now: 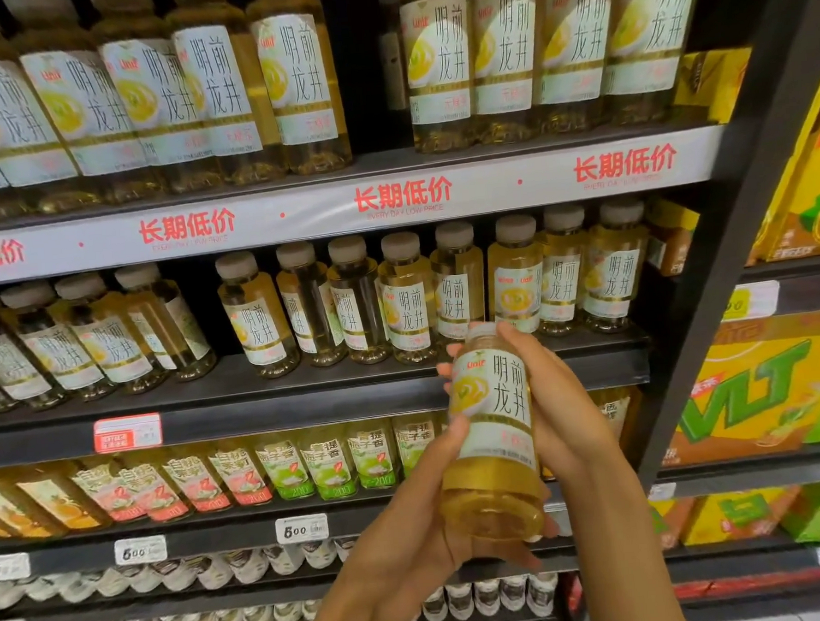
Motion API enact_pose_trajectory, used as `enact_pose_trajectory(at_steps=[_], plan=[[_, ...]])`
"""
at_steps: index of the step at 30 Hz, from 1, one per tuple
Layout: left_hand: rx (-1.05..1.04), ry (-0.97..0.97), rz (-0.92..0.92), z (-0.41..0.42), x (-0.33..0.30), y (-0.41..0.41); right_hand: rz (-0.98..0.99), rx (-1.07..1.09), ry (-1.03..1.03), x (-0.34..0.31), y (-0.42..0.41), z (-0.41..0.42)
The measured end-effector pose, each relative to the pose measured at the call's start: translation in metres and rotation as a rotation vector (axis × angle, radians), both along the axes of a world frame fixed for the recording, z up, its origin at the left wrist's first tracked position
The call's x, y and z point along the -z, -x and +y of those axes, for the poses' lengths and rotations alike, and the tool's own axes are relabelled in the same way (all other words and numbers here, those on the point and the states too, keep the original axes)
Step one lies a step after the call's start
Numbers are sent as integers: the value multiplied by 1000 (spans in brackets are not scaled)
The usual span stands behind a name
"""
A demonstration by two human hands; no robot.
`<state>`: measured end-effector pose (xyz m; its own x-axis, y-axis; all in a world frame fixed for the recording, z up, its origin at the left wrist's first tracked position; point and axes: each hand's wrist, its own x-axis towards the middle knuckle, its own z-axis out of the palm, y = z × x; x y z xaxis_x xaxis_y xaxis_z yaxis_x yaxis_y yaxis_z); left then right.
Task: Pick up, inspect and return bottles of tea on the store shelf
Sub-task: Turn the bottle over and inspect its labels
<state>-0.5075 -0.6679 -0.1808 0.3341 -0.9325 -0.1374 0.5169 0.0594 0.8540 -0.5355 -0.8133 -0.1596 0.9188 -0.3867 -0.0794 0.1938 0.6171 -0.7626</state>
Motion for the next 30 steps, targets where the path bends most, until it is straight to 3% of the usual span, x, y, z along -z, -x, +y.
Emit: enact_pose_trajectory(at_steps=[4,14,20,25,30], plan=[[-7,27,64,-3,3,-2,125,-77,-64,8,-6,-2],[-47,20,96,-6,7,-5,109,-103,-92,16,-13,-5],[-61,-74,51,-4,13,-10,38,30,115,13,-12,-6],[-178,-198,-113,-7,20,-11,43,72,433,6,-6,-3],[-288,-250,-250,-13,20,-11,65,84,537,1,-3,-3]])
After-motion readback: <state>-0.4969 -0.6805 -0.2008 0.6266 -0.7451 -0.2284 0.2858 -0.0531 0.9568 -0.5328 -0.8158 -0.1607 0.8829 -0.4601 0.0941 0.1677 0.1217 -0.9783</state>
